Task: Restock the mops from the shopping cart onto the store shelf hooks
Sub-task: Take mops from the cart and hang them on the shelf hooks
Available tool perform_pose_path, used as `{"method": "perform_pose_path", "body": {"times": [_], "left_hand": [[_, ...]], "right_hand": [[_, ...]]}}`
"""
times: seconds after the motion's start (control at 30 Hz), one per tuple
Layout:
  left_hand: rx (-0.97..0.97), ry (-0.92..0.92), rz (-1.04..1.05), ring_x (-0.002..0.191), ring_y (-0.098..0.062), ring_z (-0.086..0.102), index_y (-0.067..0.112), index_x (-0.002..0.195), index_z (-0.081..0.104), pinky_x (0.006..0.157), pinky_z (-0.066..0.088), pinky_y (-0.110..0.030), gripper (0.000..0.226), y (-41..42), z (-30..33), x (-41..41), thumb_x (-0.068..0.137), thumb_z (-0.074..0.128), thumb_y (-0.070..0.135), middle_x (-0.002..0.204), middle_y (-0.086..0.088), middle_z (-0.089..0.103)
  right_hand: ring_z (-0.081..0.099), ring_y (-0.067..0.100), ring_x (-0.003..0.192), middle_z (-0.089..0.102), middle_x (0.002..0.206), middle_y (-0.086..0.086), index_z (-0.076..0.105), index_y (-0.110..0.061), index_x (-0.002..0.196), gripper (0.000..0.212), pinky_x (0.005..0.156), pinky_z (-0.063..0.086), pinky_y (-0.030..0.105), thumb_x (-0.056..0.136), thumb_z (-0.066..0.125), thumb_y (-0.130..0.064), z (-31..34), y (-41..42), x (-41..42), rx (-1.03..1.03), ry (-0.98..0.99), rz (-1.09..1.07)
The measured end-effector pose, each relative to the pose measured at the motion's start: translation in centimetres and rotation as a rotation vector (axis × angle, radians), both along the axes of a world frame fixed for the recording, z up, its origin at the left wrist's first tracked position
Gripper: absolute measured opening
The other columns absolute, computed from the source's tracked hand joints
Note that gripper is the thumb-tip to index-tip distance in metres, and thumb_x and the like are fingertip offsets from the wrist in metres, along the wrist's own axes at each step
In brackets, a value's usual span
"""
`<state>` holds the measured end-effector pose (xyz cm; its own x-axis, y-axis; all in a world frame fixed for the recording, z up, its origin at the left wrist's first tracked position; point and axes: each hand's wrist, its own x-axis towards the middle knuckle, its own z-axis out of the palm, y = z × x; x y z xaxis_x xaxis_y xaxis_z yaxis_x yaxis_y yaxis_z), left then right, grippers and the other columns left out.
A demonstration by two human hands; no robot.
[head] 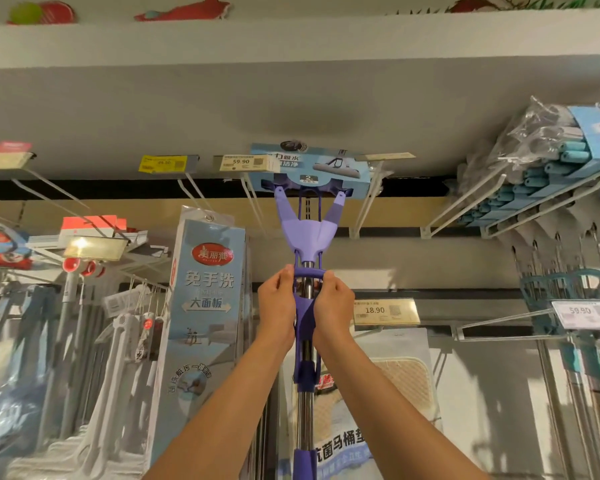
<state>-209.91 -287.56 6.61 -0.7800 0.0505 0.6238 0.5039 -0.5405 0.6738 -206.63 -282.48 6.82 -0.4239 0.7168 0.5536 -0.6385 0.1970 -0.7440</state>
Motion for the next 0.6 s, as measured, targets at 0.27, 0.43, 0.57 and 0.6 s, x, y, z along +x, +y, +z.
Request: {"method": "perform_pose_path", "body": {"times": [0.27, 0.43, 0.57, 0.6], "left_hand": [[-0.007, 0.026, -0.028, 0.071, -0.026, 0.049, 0.011, 0.093, 0.071, 0.067, 0.044, -0.036, 0.033, 0.8, -0.6, -3.9, 0.105, 0.048, 0.031, 0.079, -0.012, 0.056], [-0.002, 0.048, -0.067, 0.078, -0.03, 0.061, 0.009, 0.096, 0.071, 0.076, 0.052, -0.043, 0.031, 1.5, -0.4, -6.6, 0.106, 0.048, 0.028, 0.092, -0.026, 0.067], [-0.029, 0.072, -0.08, 0.081, -0.029, 0.058, 0.015, 0.089, 0.071, 0.077, 0.05, -0.041, 0.029, 1.9, -0.5, -8.4, 0.106, 0.049, 0.024, 0.086, -0.018, 0.066], [-0.036, 0.084, -0.087, 0.081, -0.028, 0.056, 0.016, 0.088, 0.07, 0.077, 0.048, -0.041, 0.028, 2.0, -0.5, -8.8, 0.105, 0.049, 0.023, 0.085, -0.015, 0.065]], "right_hand": [[0.063, 0.021, 0.075, 0.069, 0.083, 0.006, 0.067, -0.014, 0.086, 0.036, 0.068, 0.048, 0.032, 0.107, 0.04, -0.027, -0.7, 1.0, -4.0, 0.039, 0.028, -0.058], [0.063, 0.019, 0.073, 0.069, 0.082, 0.004, 0.066, -0.016, 0.085, 0.035, 0.062, 0.047, 0.027, 0.107, 0.042, -0.028, -0.6, 1.7, -6.2, 0.039, 0.04, -0.08], [0.061, 0.015, 0.068, 0.068, 0.078, 0.003, 0.068, -0.013, 0.088, 0.033, 0.061, 0.047, 0.025, 0.107, 0.045, -0.026, -0.7, 2.7, -7.6, 0.002, 0.032, -0.031], [0.061, 0.017, 0.068, 0.068, 0.077, 0.003, 0.069, -0.012, 0.088, 0.033, 0.063, 0.048, 0.027, 0.106, 0.046, -0.026, -0.7, 2.9, -7.9, -0.002, 0.029, -0.027]]}}
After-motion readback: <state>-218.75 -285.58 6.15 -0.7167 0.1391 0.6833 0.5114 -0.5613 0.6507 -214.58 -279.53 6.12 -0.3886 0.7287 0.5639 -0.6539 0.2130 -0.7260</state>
